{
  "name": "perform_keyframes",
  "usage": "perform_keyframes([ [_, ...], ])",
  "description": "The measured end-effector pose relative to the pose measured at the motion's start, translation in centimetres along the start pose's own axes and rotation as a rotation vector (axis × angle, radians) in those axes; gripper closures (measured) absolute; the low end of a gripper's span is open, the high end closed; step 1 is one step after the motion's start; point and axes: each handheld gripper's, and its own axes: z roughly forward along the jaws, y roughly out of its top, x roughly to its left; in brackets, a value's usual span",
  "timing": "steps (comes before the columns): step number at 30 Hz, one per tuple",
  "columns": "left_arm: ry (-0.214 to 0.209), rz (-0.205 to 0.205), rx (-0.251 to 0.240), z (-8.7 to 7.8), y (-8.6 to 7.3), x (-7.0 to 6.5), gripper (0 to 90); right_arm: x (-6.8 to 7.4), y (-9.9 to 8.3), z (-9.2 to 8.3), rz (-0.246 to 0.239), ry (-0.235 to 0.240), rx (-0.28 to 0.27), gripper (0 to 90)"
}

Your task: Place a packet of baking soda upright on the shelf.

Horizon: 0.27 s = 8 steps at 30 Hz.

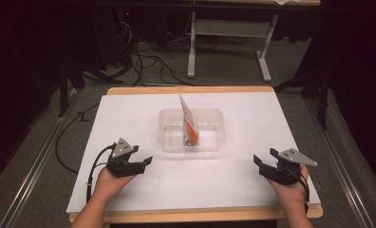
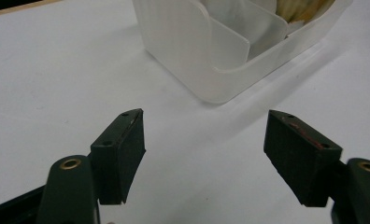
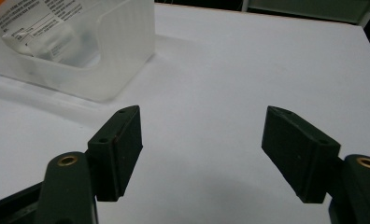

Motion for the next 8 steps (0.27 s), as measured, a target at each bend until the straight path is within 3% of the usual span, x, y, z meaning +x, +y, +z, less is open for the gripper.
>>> perform_keyframes([
  [8, 0.003, -0.006, -0.005, -0.13, 0.06, 0.19, 29.6, 0.2, -0.09, 0.2, -0.004, -0.001, 0.009, 29.2],
])
